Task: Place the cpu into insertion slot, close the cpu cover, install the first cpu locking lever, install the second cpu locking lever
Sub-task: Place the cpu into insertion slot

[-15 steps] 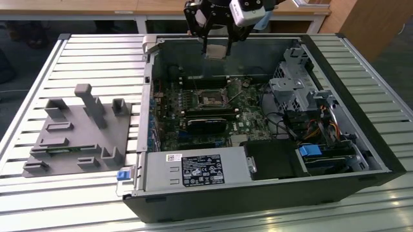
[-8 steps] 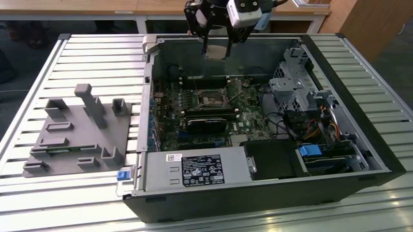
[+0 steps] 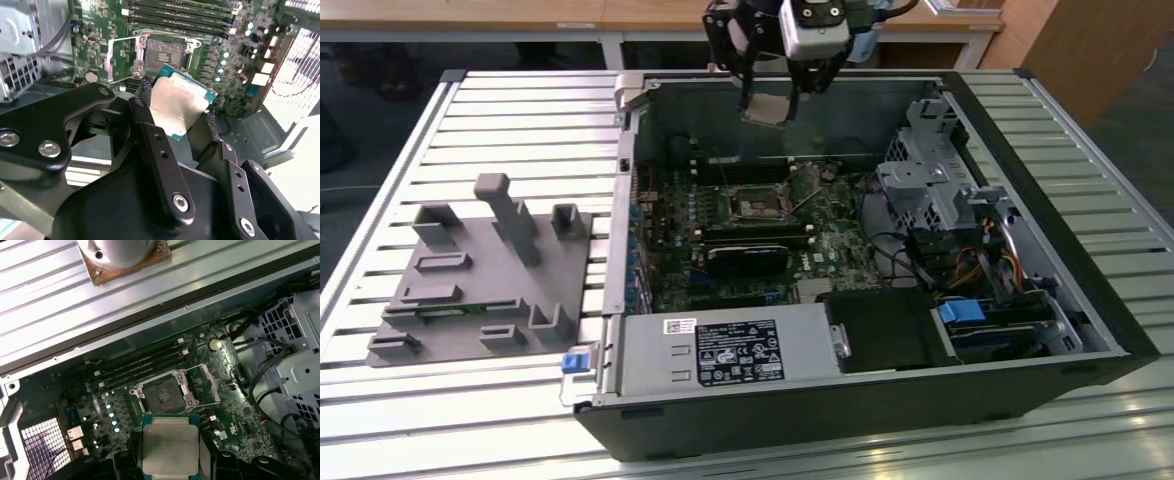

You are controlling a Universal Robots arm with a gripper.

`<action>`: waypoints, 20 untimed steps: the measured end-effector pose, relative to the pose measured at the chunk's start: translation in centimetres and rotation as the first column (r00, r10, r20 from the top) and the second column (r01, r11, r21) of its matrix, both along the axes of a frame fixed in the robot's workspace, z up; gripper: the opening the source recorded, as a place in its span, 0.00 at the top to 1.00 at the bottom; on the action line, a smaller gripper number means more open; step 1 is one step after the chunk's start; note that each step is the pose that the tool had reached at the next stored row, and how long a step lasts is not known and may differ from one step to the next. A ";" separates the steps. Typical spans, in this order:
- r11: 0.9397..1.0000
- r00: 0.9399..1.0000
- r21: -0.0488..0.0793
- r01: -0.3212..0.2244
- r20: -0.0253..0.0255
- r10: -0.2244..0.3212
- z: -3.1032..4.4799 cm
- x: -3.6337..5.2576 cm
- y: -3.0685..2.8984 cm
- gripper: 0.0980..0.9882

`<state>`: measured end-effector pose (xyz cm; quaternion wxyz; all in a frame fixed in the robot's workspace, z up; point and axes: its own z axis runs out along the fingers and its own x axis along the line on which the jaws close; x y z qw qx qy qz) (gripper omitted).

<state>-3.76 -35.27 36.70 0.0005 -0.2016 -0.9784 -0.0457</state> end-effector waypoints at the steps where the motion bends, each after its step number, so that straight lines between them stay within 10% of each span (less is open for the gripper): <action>1: 1.000 1.000 0.000 0.017 0.000 -0.017 -0.02 0.00 0.00 0.51; 9: 0.989 0.989 0.000 0.149 0.000 -0.149 -0.15 0.00 0.00 0.51; 20: 0.955 0.955 0.000 0.295 0.000 -0.295 -0.33 0.00 0.04 0.51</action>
